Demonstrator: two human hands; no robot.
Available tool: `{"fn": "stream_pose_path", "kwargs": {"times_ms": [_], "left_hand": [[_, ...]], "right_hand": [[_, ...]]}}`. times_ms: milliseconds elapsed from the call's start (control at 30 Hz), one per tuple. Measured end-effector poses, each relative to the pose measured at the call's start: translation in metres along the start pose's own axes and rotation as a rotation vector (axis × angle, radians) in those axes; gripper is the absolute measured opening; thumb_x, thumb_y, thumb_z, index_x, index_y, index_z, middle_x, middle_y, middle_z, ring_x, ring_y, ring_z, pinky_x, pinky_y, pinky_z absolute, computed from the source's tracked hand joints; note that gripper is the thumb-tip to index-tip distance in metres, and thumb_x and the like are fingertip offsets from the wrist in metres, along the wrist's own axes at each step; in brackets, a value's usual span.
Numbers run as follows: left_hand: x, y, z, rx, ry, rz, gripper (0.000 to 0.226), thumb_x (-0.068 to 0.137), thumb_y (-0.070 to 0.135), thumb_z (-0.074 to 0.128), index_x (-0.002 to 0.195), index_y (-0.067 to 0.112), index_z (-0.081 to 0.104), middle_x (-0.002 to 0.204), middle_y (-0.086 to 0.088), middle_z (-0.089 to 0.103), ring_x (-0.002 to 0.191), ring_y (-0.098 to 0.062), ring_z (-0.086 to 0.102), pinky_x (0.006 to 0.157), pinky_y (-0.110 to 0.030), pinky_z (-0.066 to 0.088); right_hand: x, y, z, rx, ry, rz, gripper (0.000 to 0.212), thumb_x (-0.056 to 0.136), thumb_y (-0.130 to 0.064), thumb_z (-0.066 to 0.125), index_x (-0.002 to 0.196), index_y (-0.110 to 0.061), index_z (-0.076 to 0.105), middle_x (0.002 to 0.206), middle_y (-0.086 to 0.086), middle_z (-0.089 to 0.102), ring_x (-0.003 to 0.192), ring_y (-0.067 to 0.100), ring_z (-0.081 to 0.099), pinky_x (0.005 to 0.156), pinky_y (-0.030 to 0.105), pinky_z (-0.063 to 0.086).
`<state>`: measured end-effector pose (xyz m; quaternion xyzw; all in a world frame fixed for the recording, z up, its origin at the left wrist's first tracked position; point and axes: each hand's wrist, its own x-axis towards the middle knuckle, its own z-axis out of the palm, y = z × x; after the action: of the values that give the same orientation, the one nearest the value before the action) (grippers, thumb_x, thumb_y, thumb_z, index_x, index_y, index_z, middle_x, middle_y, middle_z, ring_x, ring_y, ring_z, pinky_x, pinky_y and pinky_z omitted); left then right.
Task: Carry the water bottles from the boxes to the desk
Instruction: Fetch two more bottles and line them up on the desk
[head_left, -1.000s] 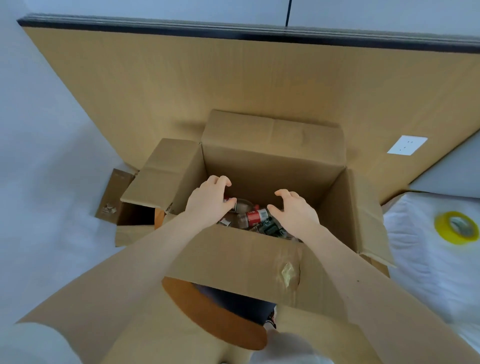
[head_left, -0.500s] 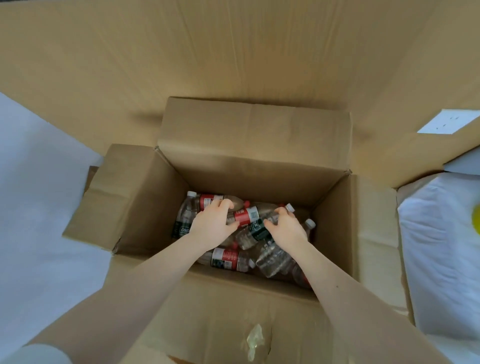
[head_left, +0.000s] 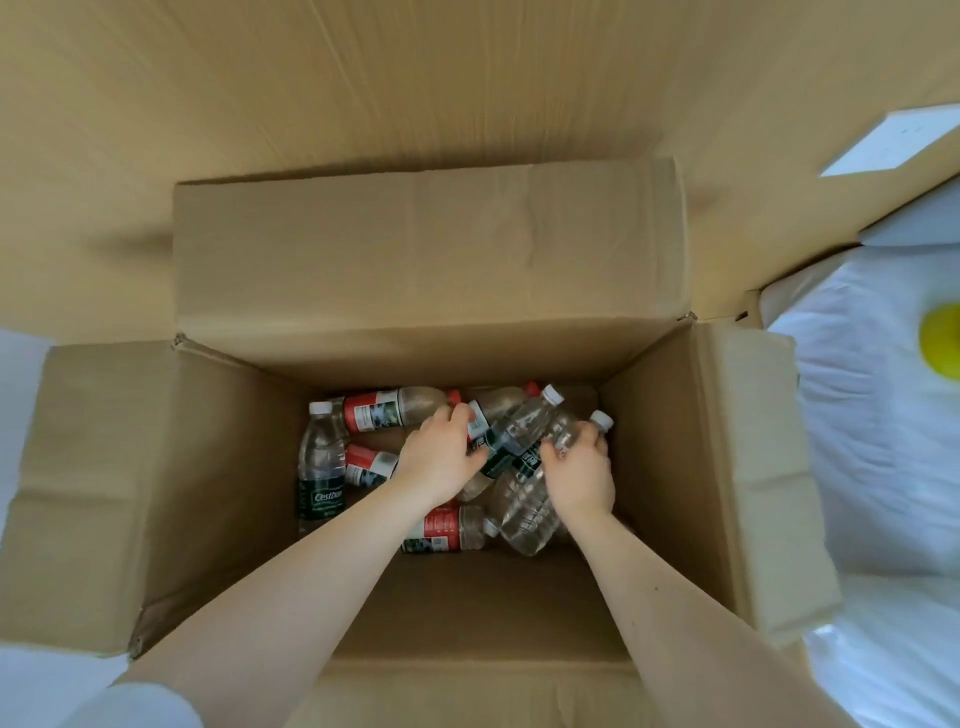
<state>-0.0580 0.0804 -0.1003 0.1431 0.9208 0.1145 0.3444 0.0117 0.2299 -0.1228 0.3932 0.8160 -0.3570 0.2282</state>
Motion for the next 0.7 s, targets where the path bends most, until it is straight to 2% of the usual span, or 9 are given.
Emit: {"fn": "stream_pose_path", "kwargs": {"times_ms": [200,300,500,633,700], "left_hand": [[0.043,-0.009,0.014,0.063,-0.106,0.082,0.054,0.096,0.041,0.051,0.139,0.011,0.036,0.135,-0.012,0.048,0.121,-0.031,0.050,0.091,-0.040,0.046],[0.060,-0.009,0.022,0.119,-0.125,0.099,0.053,0.096,0.041,0.051,0.137,0.011,0.035,0.131,-0.012,0.048,0.117,-0.032,0.051,0.086,-0.042,0.047],[0.087,-0.013,0.045,0.183,-0.179,0.106,0.059,0.094,0.041,0.056,0.138,0.010,0.033,0.135,-0.013,0.042,0.122,-0.033,0.047,0.088,-0.041,0.046],[0.106,-0.019,0.060,0.143,-0.244,0.100,0.068,0.091,0.044,0.060,0.141,0.008,0.031,0.141,-0.015,0.039,0.127,-0.033,0.043,0.093,-0.039,0.045],[0.111,-0.021,0.068,0.159,-0.266,0.111,0.071,0.090,0.045,0.061,0.142,0.007,0.032,0.145,-0.016,0.037,0.133,-0.033,0.037,0.100,-0.038,0.040]], "right_hand": [[0.006,0.004,0.022,0.007,0.130,0.128,0.059,0.097,-0.033,0.053,0.143,-0.004,0.031,0.139,0.018,0.044,0.123,0.032,0.049,0.087,0.040,0.050],[0.010,0.008,0.036,0.011,0.147,0.220,0.059,0.095,-0.034,0.056,0.140,-0.002,0.033,0.137,0.018,0.044,0.123,0.032,0.048,0.089,0.042,0.050],[0.022,0.021,0.058,-0.004,0.184,0.363,0.066,0.090,-0.036,0.064,0.138,-0.004,0.033,0.140,0.019,0.038,0.128,0.033,0.041,0.094,0.044,0.049],[0.034,0.028,0.065,0.078,0.187,0.416,0.082,0.086,-0.031,0.070,0.147,-0.005,0.022,0.146,0.021,0.033,0.132,0.036,0.038,0.101,0.046,0.044],[0.038,0.032,0.069,0.124,0.181,0.406,0.091,0.086,-0.031,0.070,0.151,-0.006,0.012,0.146,0.020,0.034,0.133,0.036,0.038,0.100,0.047,0.043]]}}
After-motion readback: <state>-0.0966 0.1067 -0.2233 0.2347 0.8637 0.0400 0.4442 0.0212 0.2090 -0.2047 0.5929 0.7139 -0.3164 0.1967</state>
